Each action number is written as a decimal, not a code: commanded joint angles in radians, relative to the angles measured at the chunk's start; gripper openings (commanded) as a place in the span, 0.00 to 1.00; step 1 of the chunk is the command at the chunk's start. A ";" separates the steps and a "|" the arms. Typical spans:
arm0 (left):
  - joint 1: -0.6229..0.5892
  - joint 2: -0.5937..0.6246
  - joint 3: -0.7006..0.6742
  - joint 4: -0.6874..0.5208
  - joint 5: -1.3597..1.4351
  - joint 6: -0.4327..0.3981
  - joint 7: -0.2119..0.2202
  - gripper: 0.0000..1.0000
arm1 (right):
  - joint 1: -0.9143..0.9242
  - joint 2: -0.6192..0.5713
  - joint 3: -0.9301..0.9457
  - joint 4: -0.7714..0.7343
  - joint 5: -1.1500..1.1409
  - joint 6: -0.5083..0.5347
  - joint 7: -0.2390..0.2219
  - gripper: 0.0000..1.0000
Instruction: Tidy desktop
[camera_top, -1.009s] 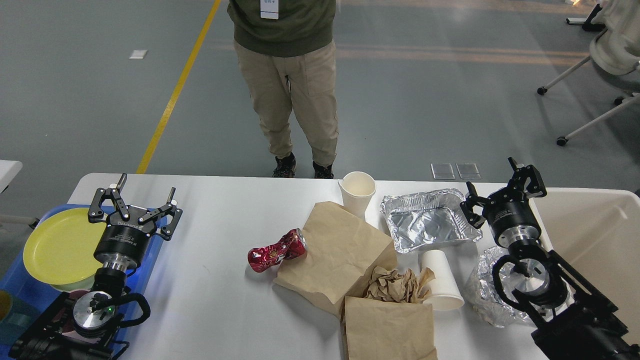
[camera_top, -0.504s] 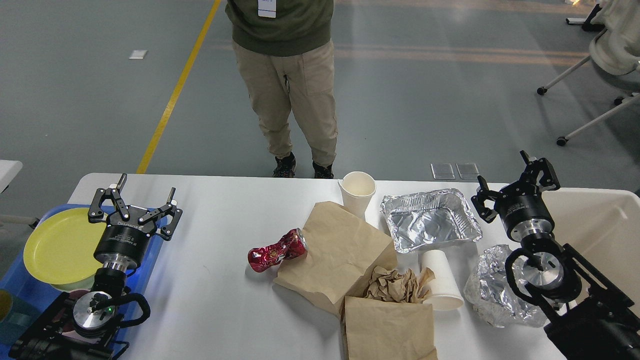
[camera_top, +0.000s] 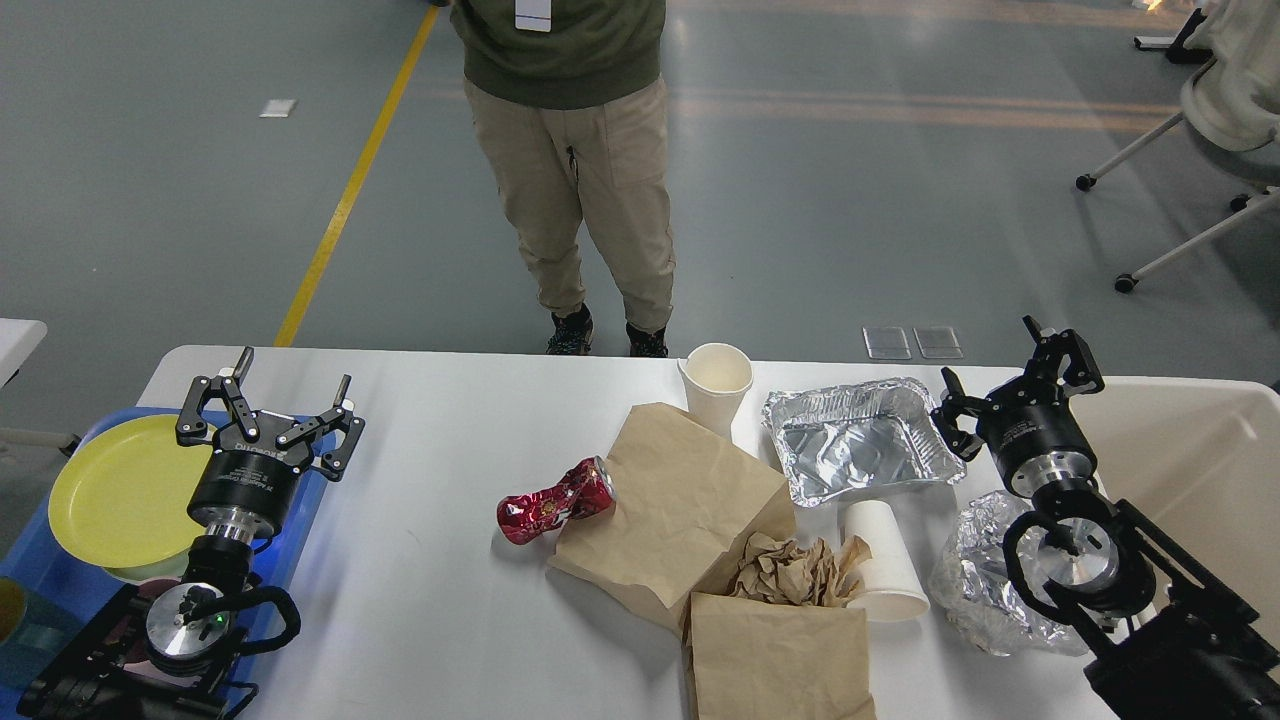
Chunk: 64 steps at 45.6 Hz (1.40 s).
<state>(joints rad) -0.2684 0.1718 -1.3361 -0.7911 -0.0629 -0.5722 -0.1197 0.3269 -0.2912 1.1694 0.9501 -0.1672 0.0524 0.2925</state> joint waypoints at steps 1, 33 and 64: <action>0.000 0.000 0.000 0.000 0.000 0.000 0.000 0.96 | 0.007 0.000 -0.001 -0.001 0.000 0.000 -0.001 1.00; 0.000 0.000 0.000 0.001 0.000 0.000 0.000 0.96 | 0.083 -0.006 -0.039 0.004 -0.002 0.015 -0.001 1.00; 0.000 0.000 0.000 0.001 0.000 0.000 0.000 0.96 | 0.817 -0.405 -1.432 0.007 0.006 0.162 0.016 1.00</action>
<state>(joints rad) -0.2685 0.1718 -1.3361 -0.7900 -0.0629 -0.5722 -0.1197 0.8830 -0.6772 0.1573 0.9558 -0.1625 0.2169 0.3086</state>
